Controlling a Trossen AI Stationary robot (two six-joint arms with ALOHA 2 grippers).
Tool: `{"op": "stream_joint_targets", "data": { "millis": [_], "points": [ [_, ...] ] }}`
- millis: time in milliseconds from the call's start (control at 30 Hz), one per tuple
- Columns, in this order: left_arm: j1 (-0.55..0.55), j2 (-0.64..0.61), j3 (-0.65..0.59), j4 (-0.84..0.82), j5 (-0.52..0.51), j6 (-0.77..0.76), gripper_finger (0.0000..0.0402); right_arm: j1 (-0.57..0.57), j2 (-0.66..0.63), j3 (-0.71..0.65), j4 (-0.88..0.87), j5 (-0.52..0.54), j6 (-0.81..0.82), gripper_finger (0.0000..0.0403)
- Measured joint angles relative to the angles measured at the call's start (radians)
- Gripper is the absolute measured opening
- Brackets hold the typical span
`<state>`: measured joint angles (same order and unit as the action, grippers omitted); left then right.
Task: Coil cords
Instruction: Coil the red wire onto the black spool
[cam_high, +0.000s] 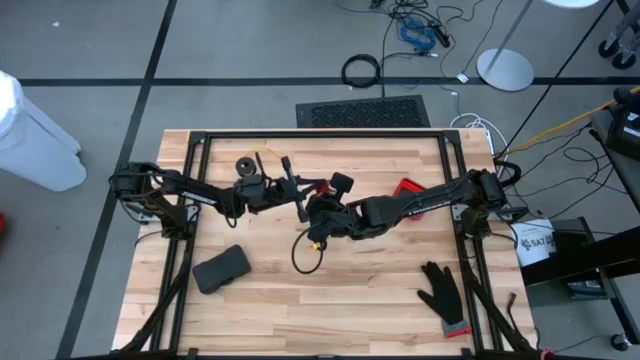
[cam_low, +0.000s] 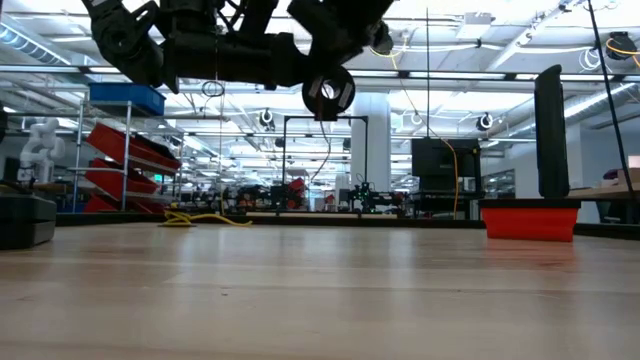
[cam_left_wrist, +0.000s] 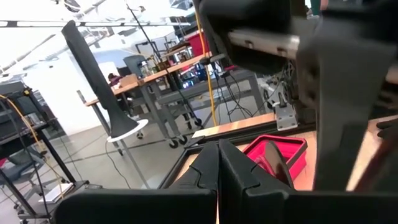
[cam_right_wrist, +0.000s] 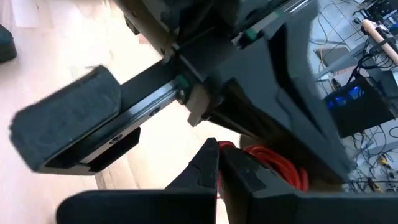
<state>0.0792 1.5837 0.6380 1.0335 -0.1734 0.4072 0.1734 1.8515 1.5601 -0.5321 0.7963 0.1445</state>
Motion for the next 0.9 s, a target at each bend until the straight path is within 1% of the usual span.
{"op": "stream_joint_targets", "data": {
  "millis": [200, 400, 467, 533, 633, 733, 900],
  "points": [
    [0.0, 0.0, 0.0, 0.0, 0.0, 0.0, 0.0, 0.0, 0.0, 0.113, -0.2, -0.004, 0.058, 0.0],
    [0.0, 0.0, 0.0, -0.009, 0.01, 0.0, 0.0, 0.0, 0.0, 0.223, -0.436, -0.007, 0.129, 0.0],
    [-0.002, 0.003, -0.006, -0.041, 0.02, 0.003, 0.0, -0.003, -0.004, 0.258, -0.513, 0.027, 0.149, 0.0],
    [-0.003, 0.009, -0.007, -0.061, 0.034, 0.004, 0.0, -0.006, -0.009, 0.293, -0.586, 0.036, 0.166, 0.0],
    [-0.001, 0.003, -0.004, -0.028, 0.036, -0.001, 0.0, -0.01, -0.005, 0.316, -0.69, 0.04, 0.175, 0.0],
    [-0.003, 0.004, -0.004, -0.033, 0.042, -0.002, 0.0, -0.019, -0.005, 0.322, -0.774, 0.034, 0.208, 0.0],
    [-0.002, 0.004, -0.004, -0.028, 0.043, -0.006, 0.0, -0.005, -0.005, 0.282, -0.808, 0.019, 0.25, 0.0]
  ]
}}
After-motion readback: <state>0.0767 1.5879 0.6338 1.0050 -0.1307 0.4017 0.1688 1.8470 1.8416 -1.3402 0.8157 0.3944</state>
